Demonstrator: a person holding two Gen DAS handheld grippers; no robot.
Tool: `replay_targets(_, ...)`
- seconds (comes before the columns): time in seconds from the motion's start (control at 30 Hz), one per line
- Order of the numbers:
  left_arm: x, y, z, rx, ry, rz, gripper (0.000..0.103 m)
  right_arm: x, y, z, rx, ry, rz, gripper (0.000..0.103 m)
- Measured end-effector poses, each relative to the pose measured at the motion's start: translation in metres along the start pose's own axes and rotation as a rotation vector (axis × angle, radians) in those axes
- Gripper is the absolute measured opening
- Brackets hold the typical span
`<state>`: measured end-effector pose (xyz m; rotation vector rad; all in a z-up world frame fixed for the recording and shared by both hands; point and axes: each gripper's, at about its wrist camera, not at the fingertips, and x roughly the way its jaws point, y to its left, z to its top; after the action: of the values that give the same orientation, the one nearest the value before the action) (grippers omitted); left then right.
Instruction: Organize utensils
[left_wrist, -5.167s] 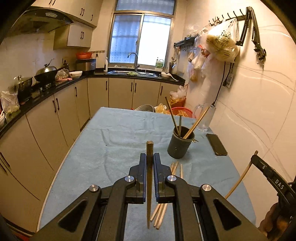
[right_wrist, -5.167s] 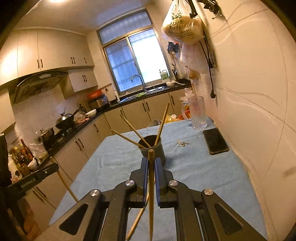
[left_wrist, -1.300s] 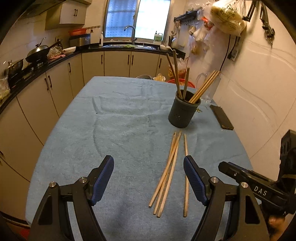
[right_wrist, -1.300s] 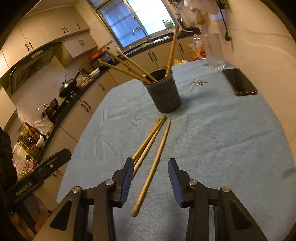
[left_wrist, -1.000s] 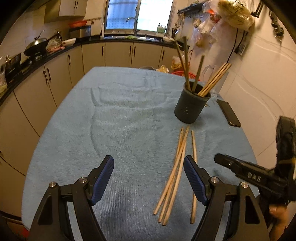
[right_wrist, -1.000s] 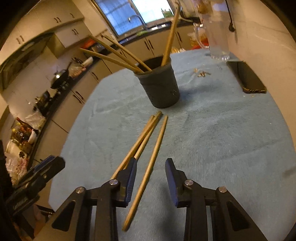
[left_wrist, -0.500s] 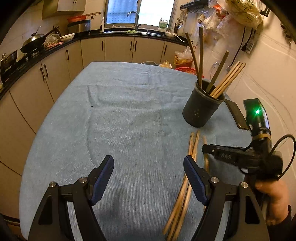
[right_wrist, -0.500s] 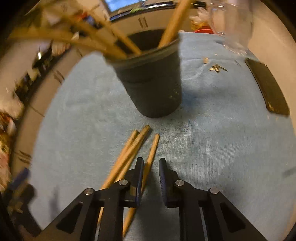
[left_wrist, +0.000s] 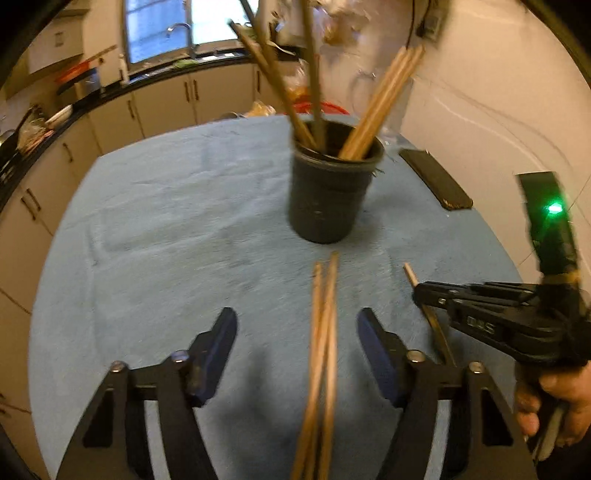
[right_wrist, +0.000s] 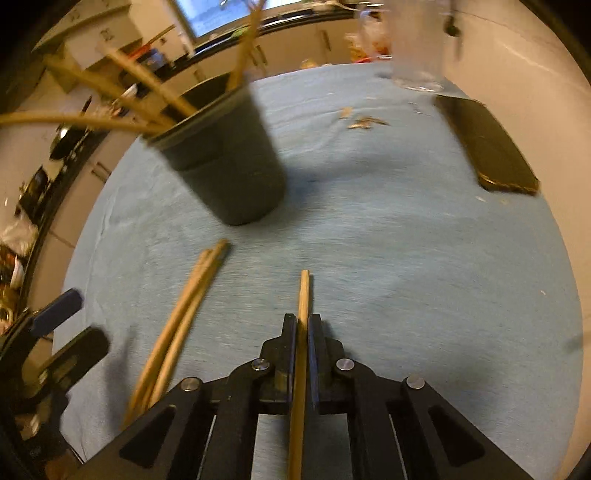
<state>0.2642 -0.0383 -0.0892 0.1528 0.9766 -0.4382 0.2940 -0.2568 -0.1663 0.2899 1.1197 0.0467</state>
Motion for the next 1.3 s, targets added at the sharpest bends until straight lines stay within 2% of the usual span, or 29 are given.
replay_targets(0.03, 0.006, -0.004, 0.004, 0.006, 0.010, -0.017, 0.059, -0.002, -0.006, 0.000, 0.012, -0.004, 0.000, 0.007)
replay_targets(0.1, 0.019, -0.011, 0.012, 0.013, 0.038, -0.037, 0.041, -0.003, -0.016, -0.001, 0.028, -0.007, 0.010, 0.007)
replay_targets(0.17, 0.030, -0.018, 0.019, 0.033, 0.056, -0.048, 0.031, -0.003, -0.017, -0.003, 0.024, -0.012, 0.016, 0.007)
replay_targets(0.37, 0.052, -0.031, 0.029, 0.076, 0.092, -0.010, 0.028, -0.007, -0.019, -0.005, 0.025, -0.021, 0.050, 0.007)
replay_targets(0.4, 0.055, -0.032, 0.029, 0.083, 0.100, -0.003, 0.023, -0.006, -0.021, -0.006, 0.029, -0.023, 0.055, 0.007)
replay_targets(0.47, 0.061, -0.033, 0.029, 0.092, 0.114, 0.009, 0.021, -0.004, -0.019, -0.007, 0.034, -0.024, 0.063, 0.007)
replay_targets(0.53, 0.064, -0.035, 0.029, 0.102, 0.102, 0.029, 0.018, -0.003, -0.021, -0.007, 0.038, -0.025, 0.070, 0.007)
replay_targets(0.6, 0.066, -0.038, 0.030, 0.102, 0.099, 0.036, 0.010, -0.004, -0.022, -0.007, 0.041, -0.027, 0.072, 0.007)
replay_targets(0.7, 0.063, -0.035, 0.031, 0.080, 0.087, 0.020, 0.008, -0.006, -0.023, -0.007, 0.048, -0.032, 0.077, 0.007)
replay_targets(0.9, 0.017, -0.018, 0.030, 0.011, -0.003, 0.002, 0.008, -0.018, -0.020, -0.008, 0.049, -0.066, 0.102, 0.007)
replay_targets(1.13, -0.078, 0.018, 0.016, -0.121, -0.169, 0.005, 0.008, -0.072, 0.004, -0.014, -0.007, -0.221, 0.115, 0.007)
replay_targets(1.2, -0.095, 0.029, 0.012, -0.156, -0.201, 0.007, 0.008, -0.088, 0.012, -0.021, -0.026, -0.260, 0.119, 0.007)
replay_targets(1.3, -0.128, 0.044, -0.007, -0.202, -0.261, 0.064, 0.008, -0.111, 0.023, -0.034, -0.059, -0.322, 0.112, 0.007)
